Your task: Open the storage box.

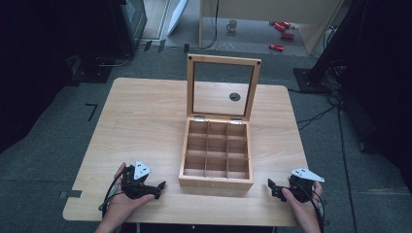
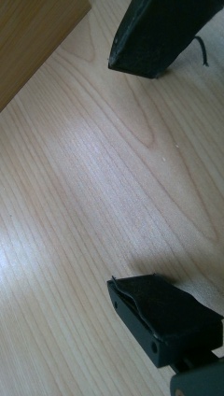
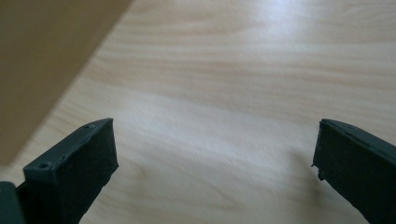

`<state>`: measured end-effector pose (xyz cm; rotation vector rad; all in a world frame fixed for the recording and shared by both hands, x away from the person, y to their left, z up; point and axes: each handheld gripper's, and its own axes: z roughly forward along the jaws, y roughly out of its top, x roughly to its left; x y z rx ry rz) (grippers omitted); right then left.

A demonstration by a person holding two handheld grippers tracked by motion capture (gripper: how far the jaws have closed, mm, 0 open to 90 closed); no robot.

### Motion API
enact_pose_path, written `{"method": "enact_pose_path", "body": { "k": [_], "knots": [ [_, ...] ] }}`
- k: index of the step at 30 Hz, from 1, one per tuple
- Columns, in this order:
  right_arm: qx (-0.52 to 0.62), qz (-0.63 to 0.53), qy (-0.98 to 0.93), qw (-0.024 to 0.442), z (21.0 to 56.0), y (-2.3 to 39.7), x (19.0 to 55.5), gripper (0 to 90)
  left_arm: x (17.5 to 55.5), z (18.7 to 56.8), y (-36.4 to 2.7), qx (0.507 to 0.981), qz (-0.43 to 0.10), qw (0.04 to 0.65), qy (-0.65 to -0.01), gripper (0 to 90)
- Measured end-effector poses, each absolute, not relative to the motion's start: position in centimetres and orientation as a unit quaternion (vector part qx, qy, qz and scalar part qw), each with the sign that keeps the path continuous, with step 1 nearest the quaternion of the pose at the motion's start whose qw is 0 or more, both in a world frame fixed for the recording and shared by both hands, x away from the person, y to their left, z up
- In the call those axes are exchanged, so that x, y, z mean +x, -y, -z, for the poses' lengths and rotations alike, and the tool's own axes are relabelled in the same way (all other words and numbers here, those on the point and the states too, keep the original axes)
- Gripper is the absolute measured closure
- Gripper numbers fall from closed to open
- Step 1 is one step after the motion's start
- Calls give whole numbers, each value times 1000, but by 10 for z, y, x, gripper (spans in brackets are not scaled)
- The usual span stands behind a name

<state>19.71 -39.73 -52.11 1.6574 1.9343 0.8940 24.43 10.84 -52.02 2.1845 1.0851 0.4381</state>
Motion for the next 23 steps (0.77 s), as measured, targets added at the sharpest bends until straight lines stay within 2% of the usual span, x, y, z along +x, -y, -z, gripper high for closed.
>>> {"method": "enact_pose_path", "body": {
  "k": [8,23],
  "knots": [
    [601,-300,-701,239,526,397,193,0,244,520,-108,833,-167,326,-414,0],
    [592,-304,-708,235,527,397,193,0,244,520,-108,833,-168,325,-414,0]
  ]
}}
